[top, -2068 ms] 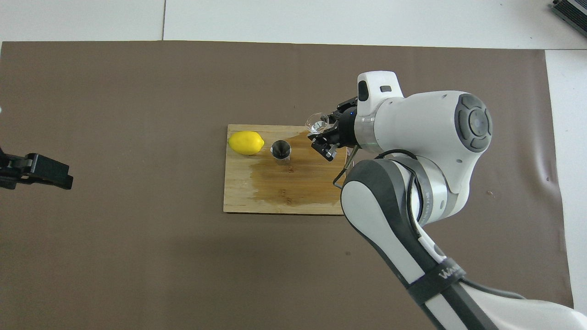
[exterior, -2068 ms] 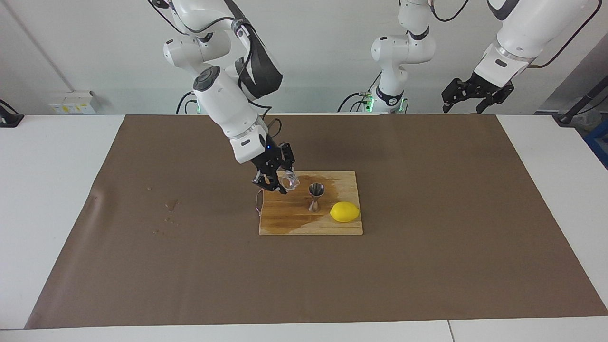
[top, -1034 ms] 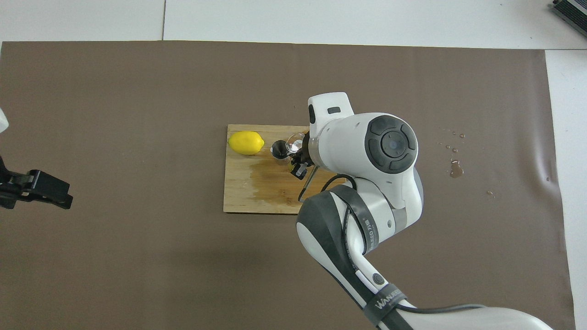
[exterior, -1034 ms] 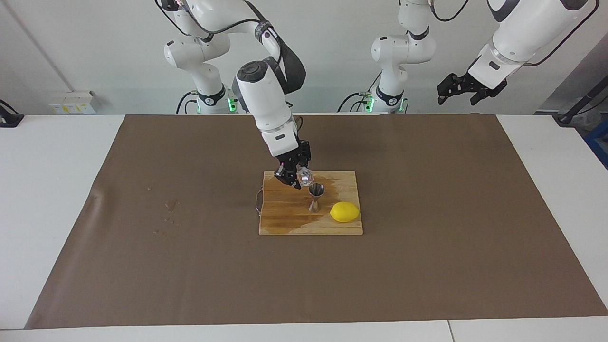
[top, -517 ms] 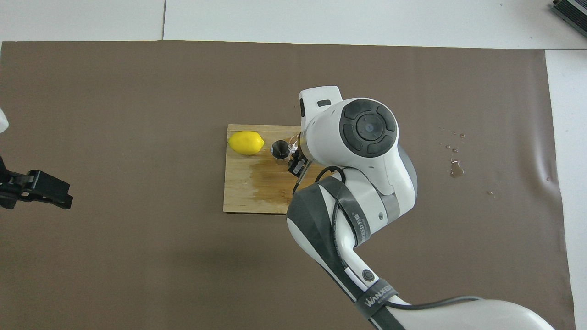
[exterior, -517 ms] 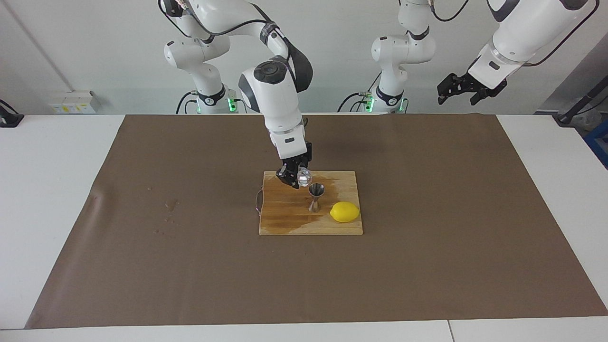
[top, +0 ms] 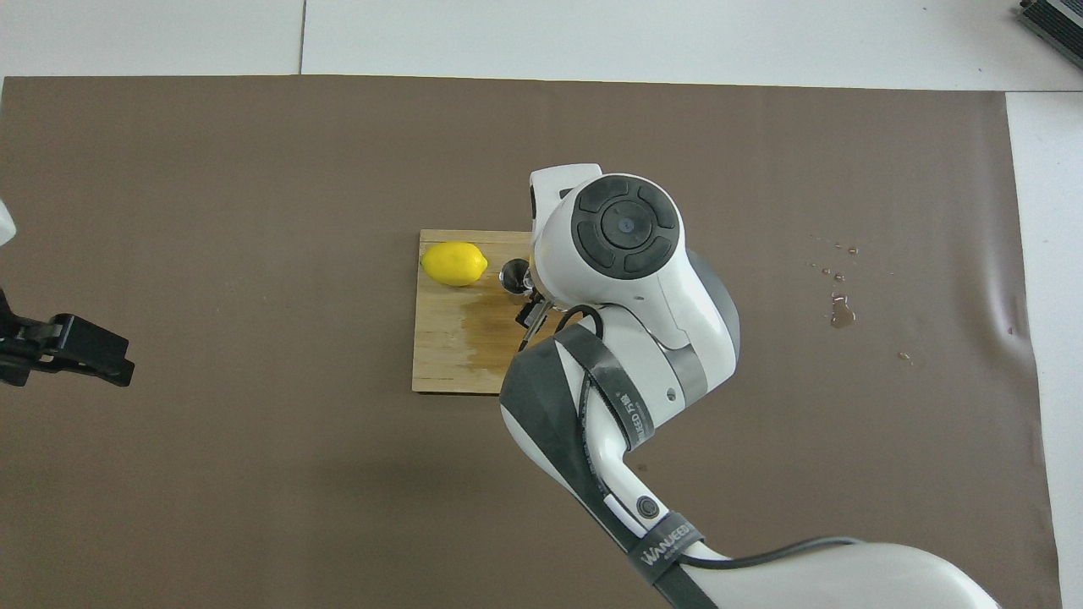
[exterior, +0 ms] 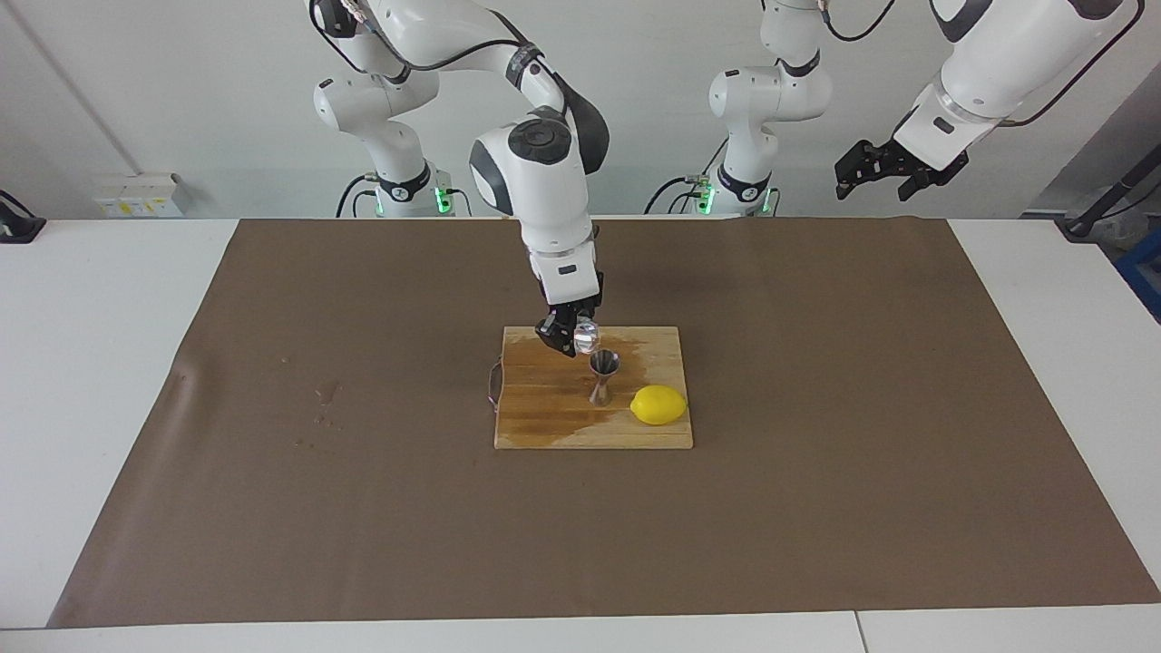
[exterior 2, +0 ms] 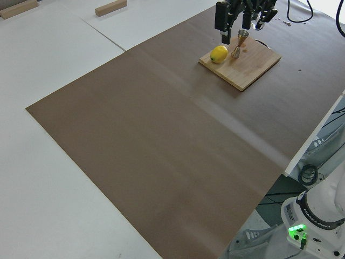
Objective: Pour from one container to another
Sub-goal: 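Tilt the glass over the metal cup with the right gripper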
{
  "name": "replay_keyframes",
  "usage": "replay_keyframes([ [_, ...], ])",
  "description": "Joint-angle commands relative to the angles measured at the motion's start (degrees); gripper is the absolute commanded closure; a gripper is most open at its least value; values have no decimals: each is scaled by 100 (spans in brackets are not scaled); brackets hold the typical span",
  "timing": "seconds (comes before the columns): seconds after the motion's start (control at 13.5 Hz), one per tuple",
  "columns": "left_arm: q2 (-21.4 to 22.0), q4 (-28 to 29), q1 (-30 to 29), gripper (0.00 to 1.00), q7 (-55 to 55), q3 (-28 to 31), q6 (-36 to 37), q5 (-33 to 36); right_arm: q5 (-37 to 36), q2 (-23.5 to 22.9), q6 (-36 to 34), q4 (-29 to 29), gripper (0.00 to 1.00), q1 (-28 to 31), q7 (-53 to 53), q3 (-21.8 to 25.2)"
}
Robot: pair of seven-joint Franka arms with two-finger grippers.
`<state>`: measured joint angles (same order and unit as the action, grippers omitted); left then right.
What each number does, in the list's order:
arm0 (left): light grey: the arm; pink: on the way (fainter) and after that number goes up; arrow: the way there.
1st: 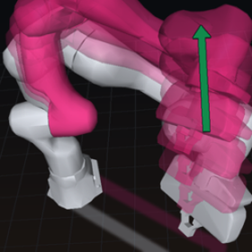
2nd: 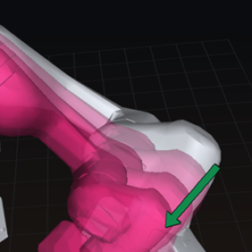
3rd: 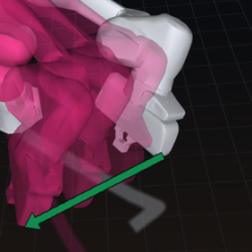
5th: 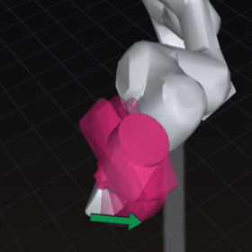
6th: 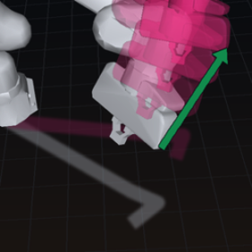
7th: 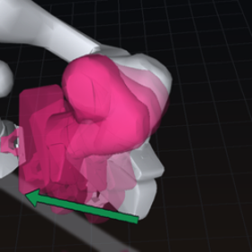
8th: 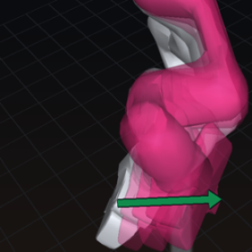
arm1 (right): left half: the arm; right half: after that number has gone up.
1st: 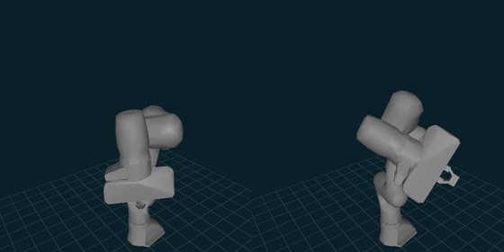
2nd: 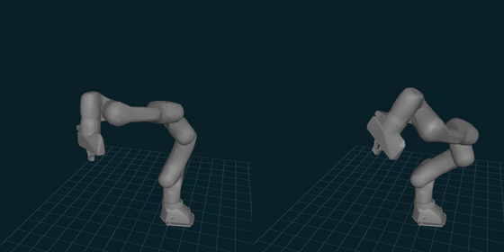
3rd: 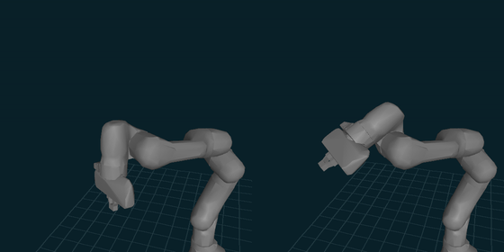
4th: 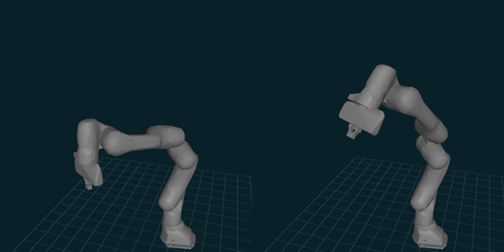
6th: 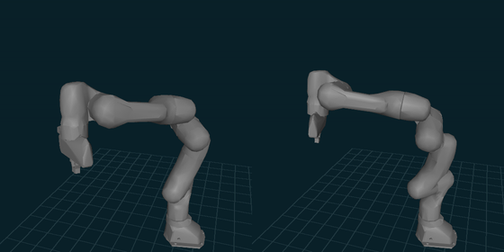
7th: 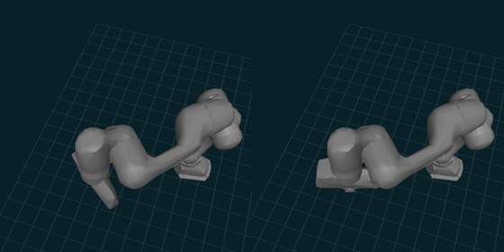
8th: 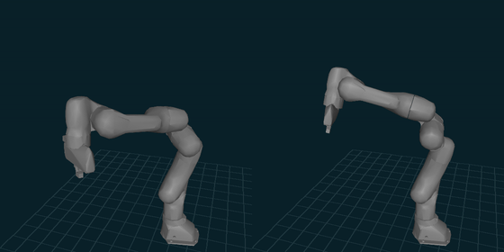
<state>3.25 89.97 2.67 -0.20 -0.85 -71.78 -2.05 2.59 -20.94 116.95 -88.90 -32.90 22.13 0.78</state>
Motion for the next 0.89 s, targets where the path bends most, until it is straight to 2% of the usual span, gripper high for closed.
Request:
replay_keyframes([
  [0.0, 106, 47, -39, 0, -85, -12, 85, 38, -267, -269, -303, 425, 100, -102, -305, 10],
  [0.59, 97, 47, -39, 0, -85, -12, 85, 38, -470, -753, -857, 1111, 100, -138, -692, 19],
  [0.81, 97, 47, -39, 0, -85, -12, 85, 38, -470, -1016, -1199, 1550, 100, -138, -763, 10],
])
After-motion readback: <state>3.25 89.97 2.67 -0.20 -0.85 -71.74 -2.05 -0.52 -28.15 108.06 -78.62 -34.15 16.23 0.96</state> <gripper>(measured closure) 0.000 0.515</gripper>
